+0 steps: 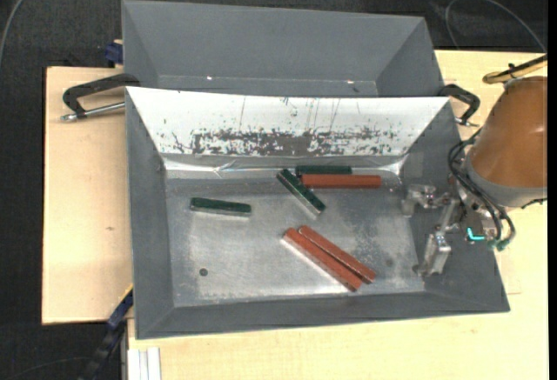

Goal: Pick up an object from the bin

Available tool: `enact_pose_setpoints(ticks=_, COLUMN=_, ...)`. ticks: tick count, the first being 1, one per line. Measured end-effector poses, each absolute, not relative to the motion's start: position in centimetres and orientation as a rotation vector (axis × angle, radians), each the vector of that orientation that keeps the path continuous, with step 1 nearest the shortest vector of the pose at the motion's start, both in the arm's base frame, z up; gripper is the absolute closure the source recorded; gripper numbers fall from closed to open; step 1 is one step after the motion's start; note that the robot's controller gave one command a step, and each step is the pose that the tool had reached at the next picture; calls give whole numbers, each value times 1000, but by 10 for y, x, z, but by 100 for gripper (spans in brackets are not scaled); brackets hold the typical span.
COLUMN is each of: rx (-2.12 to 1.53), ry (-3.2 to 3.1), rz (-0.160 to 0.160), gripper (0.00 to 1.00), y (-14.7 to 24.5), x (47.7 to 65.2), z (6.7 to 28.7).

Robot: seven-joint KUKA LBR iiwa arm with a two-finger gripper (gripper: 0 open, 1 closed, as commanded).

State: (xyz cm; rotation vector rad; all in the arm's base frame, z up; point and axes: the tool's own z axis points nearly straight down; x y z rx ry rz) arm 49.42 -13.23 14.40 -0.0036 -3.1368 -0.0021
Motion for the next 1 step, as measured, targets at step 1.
enact_pose_setpoints(ticks=1, rx=-229, ry=-3131, rz=-6, gripper=0, y=-39, x=498, z=70)
